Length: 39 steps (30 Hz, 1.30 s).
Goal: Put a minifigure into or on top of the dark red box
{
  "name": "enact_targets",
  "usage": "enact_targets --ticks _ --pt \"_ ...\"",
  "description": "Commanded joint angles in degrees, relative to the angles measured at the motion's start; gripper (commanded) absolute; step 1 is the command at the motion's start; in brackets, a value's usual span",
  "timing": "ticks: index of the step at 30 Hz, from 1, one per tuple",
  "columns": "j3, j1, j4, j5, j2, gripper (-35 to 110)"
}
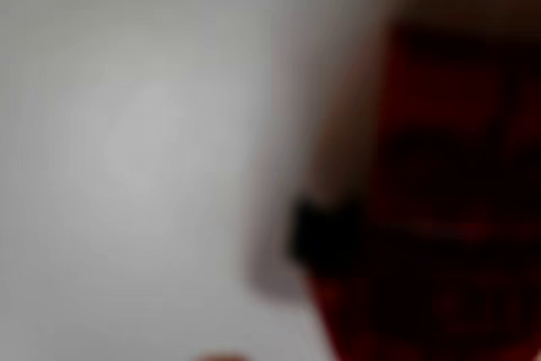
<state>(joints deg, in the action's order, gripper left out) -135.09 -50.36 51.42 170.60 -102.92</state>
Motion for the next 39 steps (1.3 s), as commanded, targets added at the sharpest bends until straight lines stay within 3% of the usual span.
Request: enact_targets --ticks 1,23,35,39 --pt "-1.5 -1.6 -1.2 0.1 -0.1 22" --pt "-4.2 -1.5 -6.4 -3.8 0.7 0" --pt "11.5 6.4 29.7 -21.3 -10.5 0" --pt "14.7 10.5 37.5 -27.2 -13.7 0"
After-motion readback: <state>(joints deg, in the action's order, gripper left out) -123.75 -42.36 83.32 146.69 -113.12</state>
